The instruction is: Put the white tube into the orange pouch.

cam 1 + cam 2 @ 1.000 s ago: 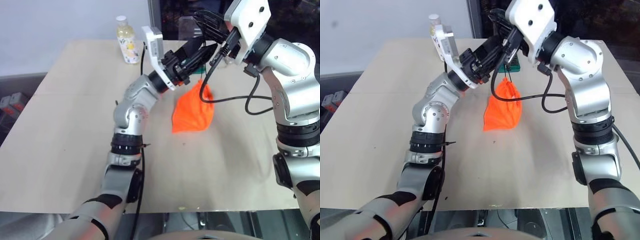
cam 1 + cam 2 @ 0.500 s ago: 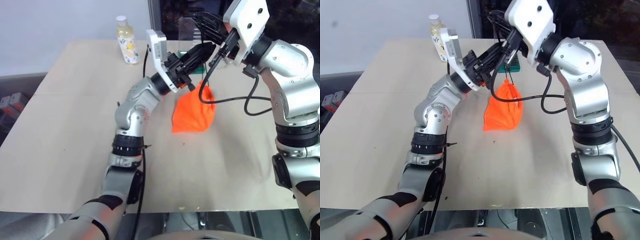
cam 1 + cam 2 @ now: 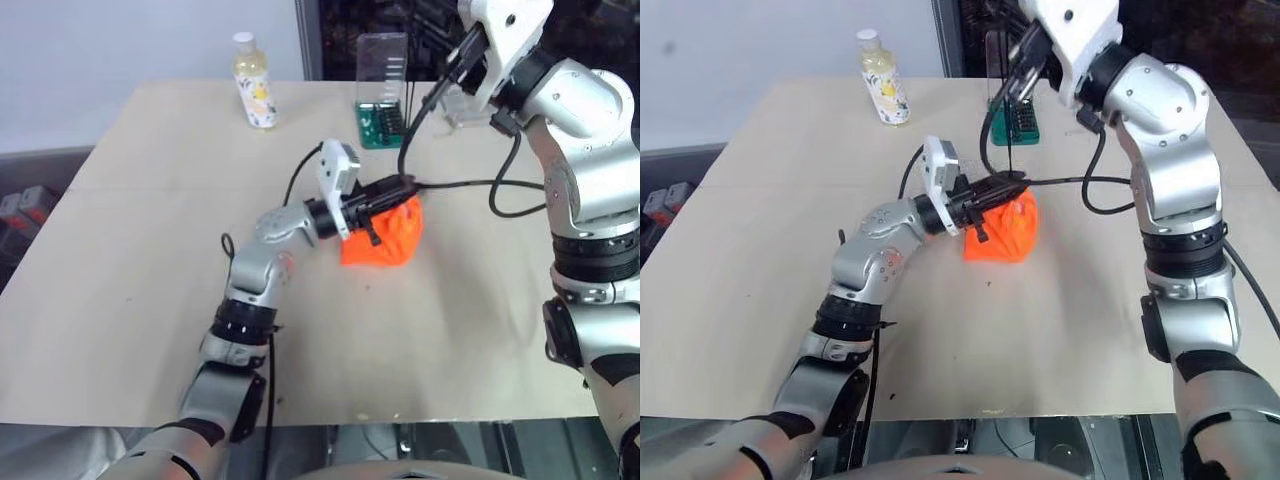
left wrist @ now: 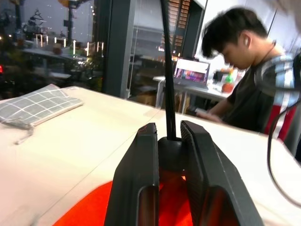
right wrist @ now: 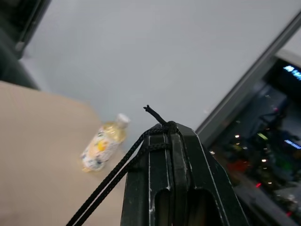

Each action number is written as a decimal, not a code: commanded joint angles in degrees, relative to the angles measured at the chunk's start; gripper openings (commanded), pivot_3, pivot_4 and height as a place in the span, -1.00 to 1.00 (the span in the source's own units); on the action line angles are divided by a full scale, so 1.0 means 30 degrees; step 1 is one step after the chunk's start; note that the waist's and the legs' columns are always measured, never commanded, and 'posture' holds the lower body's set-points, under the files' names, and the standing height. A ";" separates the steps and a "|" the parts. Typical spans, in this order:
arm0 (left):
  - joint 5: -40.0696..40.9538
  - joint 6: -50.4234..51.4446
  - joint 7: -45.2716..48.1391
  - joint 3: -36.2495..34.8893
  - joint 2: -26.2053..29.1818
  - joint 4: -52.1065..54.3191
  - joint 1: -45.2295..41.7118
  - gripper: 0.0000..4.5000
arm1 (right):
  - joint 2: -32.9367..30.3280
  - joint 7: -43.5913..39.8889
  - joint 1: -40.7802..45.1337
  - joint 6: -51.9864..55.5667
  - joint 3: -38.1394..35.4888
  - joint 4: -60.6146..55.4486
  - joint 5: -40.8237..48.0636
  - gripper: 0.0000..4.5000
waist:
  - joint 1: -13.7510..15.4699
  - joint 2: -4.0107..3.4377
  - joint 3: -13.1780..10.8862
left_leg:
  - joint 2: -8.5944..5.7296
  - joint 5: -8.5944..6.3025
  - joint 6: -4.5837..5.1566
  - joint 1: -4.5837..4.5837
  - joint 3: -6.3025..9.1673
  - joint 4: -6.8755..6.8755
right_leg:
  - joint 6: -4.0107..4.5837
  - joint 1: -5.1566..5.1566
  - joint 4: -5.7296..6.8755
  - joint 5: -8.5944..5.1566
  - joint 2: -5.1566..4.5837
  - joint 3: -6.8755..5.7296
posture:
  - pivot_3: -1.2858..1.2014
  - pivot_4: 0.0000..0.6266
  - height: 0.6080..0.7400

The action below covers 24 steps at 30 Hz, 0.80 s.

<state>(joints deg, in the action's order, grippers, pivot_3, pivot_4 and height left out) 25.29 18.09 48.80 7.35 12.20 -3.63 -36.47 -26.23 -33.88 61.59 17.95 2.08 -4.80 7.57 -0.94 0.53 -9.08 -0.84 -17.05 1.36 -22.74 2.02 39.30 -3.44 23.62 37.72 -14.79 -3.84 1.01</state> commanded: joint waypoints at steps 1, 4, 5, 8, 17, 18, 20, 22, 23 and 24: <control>-0.0262 -0.0221 0.0158 0.0147 0.0000 0.0201 0.0243 -0.91 | -0.0093 0.0914 0.1678 -0.0930 -0.1516 0.0015 0.0324 -1.00 | 0.0023 0.0000 0.0000 | 0.0001 0.0000 0.0000 0.0000 0.0005 -0.0001 | 0.0000 0.0001 -0.0001 0.0000 0.0001 -0.0004 | 0.03 -0.52 1.00; -0.0174 -0.0175 0.0134 0.0110 -0.0088 0.0425 0.0467 -0.91 | -0.0093 0.1511 0.2690 -0.1122 -0.2103 0.0681 0.0555 -1.00 | 0.0006 0.0000 0.0000 | 0.0001 0.0000 0.0000 -0.0001 -0.0005 0.0002 | 0.0000 0.0001 0.0005 0.0000 -0.0002 0.0004 | 0.03 -0.52 1.00; -0.0136 -0.0175 0.0131 0.0098 -0.0121 0.0474 0.0523 -0.91 | -0.0121 0.1599 0.2907 -0.1143 -0.2193 0.0853 0.0635 -1.00 | 0.0004 0.0000 0.0001 | 0.0001 0.0000 0.0000 -0.0001 -0.0006 0.0003 | 0.0000 0.0000 0.0007 0.0000 -0.0003 0.0006 | 0.03 -0.52 1.00; 0.0048 -0.0223 0.0083 -0.0033 -0.0265 0.0616 0.0569 -0.91 | -0.0237 0.1472 0.3009 -0.1142 -0.2090 0.1049 0.0717 -1.00 | 0.0020 0.0001 0.0001 | 0.0007 0.0000 0.0000 -0.0001 -0.0002 0.0001 | 0.0000 0.0001 0.0010 0.0000 -0.0003 0.0005 | 0.03 -0.52 1.00; 0.2303 0.1923 -0.0778 -0.1557 0.0077 0.3237 0.1245 0.35 | -0.1705 -0.0738 -0.0057 0.1036 -0.1111 -0.1459 0.1268 -0.88 | 0.0004 0.0002 0.0001 | 0.0009 -0.0002 0.0004 -0.0007 0.0006 -0.0004 | 0.0000 0.0000 0.0038 0.0000 -0.0014 -0.0001 | 0.03 -0.52 1.00; 0.2801 0.2457 -0.0809 -0.1825 0.0310 0.3833 0.1530 0.36 | -0.2076 -0.1004 -0.0508 0.1496 -0.1129 -0.1837 0.1360 -0.72 | 0.0004 0.0001 0.0001 | 0.0019 -0.0001 0.0004 -0.0013 0.0008 -0.0004 | 0.0000 -0.0001 0.0038 0.0000 -0.0014 -0.0001 | 0.03 -0.52 1.00; 0.3500 0.3338 -0.0687 -0.2251 0.1181 0.5180 0.2332 0.36 | -0.3192 -0.1867 -0.1884 0.2754 -0.1191 -0.2686 0.1712 -0.40 | 0.0007 0.0003 0.0002 | 0.0024 -0.0001 0.0004 -0.0012 0.0007 -0.0003 | 0.0000 0.0000 0.0035 0.0000 -0.0021 0.0003 | 0.03 -0.52 1.00; 0.4326 0.4287 -0.0632 -0.2864 0.2237 0.6495 0.3326 0.36 | -0.5123 -0.3435 -0.4167 0.3791 -0.1000 -0.3675 0.1893 0.03 | 0.0071 0.0009 0.0006 | 0.0031 -0.0002 0.0005 -0.0007 0.0012 -0.0005 | 0.0000 -0.0003 0.0012 0.0000 -0.0025 -0.0001 | 0.03 -0.52 1.00; 0.4605 0.4710 -0.0722 -0.3205 0.2817 0.7035 0.3904 0.36 | -0.6071 -0.4094 -0.5517 0.4356 -0.1089 -0.4000 0.2051 0.27 | 0.0114 0.0012 0.0008 | 0.0031 -0.0004 0.0008 -0.0006 0.0027 -0.0006 | 0.0000 -0.0011 0.0005 0.0000 -0.0028 -0.0009 | 0.03 -0.52 1.00; 0.4793 0.5088 -0.0846 -0.3521 0.3377 0.7490 0.4505 0.36 | -0.6939 -0.4603 -0.6867 0.4716 -0.1292 -0.4193 0.2162 0.44 | 0.0106 0.0013 0.0007 | 0.0027 -0.0005 0.0011 -0.0009 0.0036 -0.0009 | 0.0000 -0.0020 -0.0007 0.0000 -0.0038 -0.0017 | 0.03 -0.52 1.00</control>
<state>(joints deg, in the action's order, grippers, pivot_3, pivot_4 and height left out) 37.66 31.54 46.48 -1.47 21.14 14.80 -23.99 -44.42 -44.86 43.61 30.11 -0.08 -14.74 13.16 -0.62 0.57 -9.05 -0.77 -17.07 1.41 -22.77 2.12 39.28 -3.44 23.54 37.67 -14.79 -3.98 0.97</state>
